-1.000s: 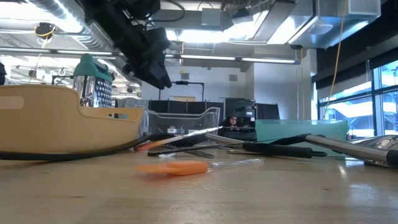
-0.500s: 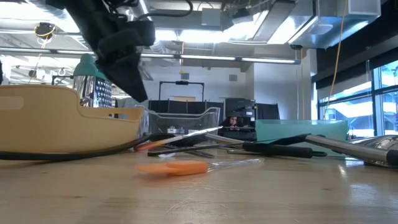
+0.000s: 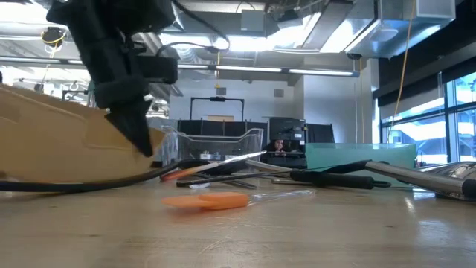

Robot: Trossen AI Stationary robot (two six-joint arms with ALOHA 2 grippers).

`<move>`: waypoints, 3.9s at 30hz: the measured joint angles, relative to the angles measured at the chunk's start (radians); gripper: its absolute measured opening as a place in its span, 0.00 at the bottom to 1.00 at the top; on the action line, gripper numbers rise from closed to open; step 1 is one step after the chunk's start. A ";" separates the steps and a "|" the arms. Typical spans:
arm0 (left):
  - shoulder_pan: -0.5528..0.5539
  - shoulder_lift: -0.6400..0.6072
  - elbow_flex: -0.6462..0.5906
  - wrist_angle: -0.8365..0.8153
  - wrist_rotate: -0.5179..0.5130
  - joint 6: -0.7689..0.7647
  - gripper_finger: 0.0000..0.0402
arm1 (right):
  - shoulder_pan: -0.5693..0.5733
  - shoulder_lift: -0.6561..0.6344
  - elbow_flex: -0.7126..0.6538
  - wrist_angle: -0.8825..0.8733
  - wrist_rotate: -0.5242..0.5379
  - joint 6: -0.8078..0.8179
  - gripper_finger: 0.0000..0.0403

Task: Pick & Place Kitchen Items
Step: Put the orange table knife into the transparent bin

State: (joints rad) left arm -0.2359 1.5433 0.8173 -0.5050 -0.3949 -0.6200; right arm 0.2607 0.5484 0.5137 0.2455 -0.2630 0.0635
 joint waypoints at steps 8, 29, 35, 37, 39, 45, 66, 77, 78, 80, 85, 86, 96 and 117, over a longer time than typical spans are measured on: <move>-0.004 -0.024 0.000 -0.074 -0.033 -0.032 0.42 | 0.000 0.000 0.000 0.000 0.000 0.000 0.33; 0.010 -0.050 0.000 -0.220 -0.153 -0.092 0.42 | -0.001 0.000 0.000 -0.001 0.000 0.000 0.34; -0.003 -0.081 0.002 -0.207 -0.177 -0.102 0.42 | -0.001 0.000 0.000 -0.001 0.000 0.000 0.34; -0.018 -0.111 0.014 -0.202 -0.213 -0.102 0.42 | -0.001 0.000 0.000 -0.001 0.000 0.000 0.34; -0.035 -0.145 0.033 -0.193 -0.264 -0.101 0.42 | -0.001 0.000 0.000 -0.001 0.000 0.000 0.34; -0.077 -0.251 0.054 -0.038 -0.346 0.014 0.42 | -0.001 0.000 0.000 0.000 0.000 0.000 0.34; 0.044 -0.247 0.056 0.501 -0.182 0.447 0.42 | 0.000 0.000 0.000 0.000 0.000 0.000 0.34; 0.197 -0.024 0.055 0.497 -0.013 0.391 0.42 | 0.000 0.000 0.000 0.002 0.008 0.000 0.33; 0.207 -0.009 0.055 0.498 0.007 0.385 0.42 | 0.000 0.000 0.000 0.001 0.009 0.000 0.33; 0.224 0.018 0.055 0.497 0.030 0.377 0.42 | 0.000 0.000 0.000 0.001 0.009 0.000 0.33; 0.252 0.073 0.054 0.493 0.066 0.375 0.42 | 0.000 0.000 0.000 0.002 0.009 0.000 0.33; 0.257 0.082 0.054 0.497 0.071 0.375 0.42 | 0.000 0.000 0.000 0.002 0.009 0.000 0.33; 0.310 0.166 0.054 0.538 0.135 0.388 0.42 | 0.000 0.000 0.000 0.002 0.011 0.000 0.33; 0.345 0.253 0.056 0.615 0.208 0.398 0.42 | -0.001 0.000 0.000 0.001 0.039 -0.001 0.33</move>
State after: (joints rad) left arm 0.1093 1.7967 0.8738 0.1104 -0.1870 -0.2219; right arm 0.2600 0.5480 0.5133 0.2462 -0.2244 0.0628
